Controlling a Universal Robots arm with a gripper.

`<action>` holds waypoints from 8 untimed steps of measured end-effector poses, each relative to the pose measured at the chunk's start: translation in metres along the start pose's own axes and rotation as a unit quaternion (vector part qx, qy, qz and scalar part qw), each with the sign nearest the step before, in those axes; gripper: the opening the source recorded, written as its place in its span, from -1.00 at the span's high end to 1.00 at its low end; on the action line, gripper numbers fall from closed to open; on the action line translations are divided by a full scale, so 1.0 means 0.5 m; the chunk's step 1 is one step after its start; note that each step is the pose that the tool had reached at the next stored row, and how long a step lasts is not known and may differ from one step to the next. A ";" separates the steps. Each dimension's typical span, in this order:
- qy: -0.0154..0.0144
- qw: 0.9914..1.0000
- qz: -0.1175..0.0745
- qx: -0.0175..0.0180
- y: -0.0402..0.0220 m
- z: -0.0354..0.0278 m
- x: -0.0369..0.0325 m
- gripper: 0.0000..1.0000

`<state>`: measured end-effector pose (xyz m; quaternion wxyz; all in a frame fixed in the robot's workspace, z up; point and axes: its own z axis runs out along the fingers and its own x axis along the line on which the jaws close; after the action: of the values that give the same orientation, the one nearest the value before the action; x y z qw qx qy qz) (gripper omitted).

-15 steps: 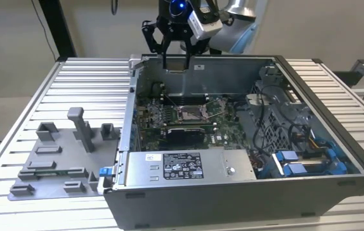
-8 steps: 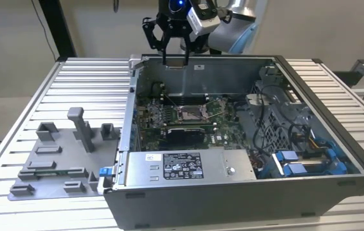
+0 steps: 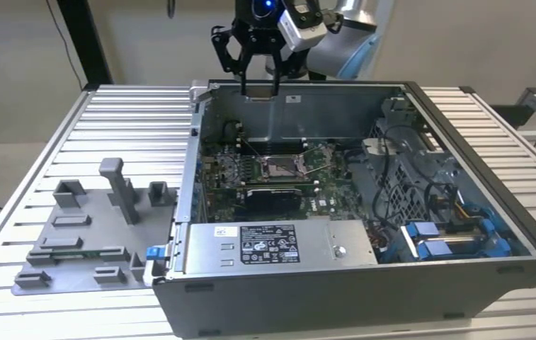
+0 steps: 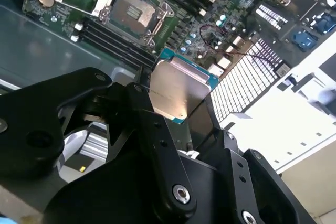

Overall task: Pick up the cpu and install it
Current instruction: 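Pick up the cpu and move it towards the insertion slot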

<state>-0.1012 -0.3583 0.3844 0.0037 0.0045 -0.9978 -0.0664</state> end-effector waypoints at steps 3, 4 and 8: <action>0.000 1.000 0.000 0.000 0.000 0.000 -0.008 1.00; 0.000 1.000 0.000 0.000 0.000 0.000 -0.012 1.00; 0.000 1.000 0.000 0.000 0.003 0.000 -0.023 1.00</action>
<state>-0.0897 -0.3569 0.3844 0.0037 0.0050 -0.9978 -0.0664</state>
